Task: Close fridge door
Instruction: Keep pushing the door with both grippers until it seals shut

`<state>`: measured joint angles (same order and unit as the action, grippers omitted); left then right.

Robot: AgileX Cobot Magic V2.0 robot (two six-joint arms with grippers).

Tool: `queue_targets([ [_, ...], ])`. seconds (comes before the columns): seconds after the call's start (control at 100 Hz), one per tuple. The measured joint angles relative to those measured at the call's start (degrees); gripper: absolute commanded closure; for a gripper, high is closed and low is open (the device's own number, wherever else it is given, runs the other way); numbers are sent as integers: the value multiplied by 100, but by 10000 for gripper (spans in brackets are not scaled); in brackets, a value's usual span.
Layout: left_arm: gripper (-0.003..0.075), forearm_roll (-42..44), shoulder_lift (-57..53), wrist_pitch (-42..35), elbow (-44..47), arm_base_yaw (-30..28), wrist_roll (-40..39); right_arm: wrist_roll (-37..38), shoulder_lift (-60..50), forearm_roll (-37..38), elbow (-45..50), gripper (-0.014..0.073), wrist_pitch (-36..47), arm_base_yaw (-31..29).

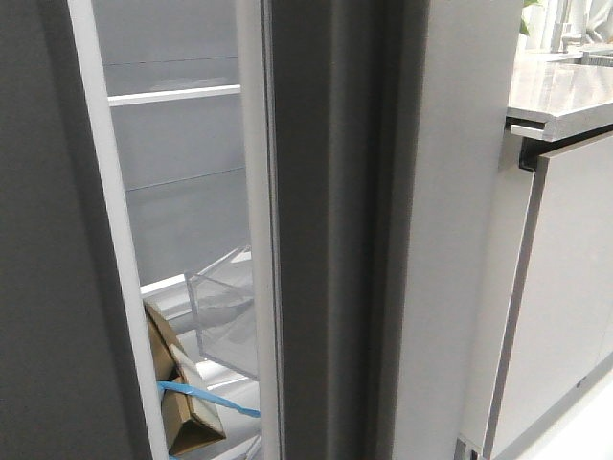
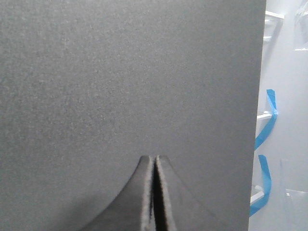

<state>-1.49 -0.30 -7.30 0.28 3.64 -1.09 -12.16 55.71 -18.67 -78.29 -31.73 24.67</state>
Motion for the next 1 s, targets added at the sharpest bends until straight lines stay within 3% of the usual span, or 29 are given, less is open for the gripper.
queue_targets([
  [0.49,740,0,0,0,0,0,0,-219,742,16,-366,638,190,1021],
  [0.829,740,0,0,0,0,0,0,-472,1616,7,-385,638,1102,1074],
  [0.999,740,0,0,0,0,0,0,-529,2109,4,-712,638,1090,1074],
])
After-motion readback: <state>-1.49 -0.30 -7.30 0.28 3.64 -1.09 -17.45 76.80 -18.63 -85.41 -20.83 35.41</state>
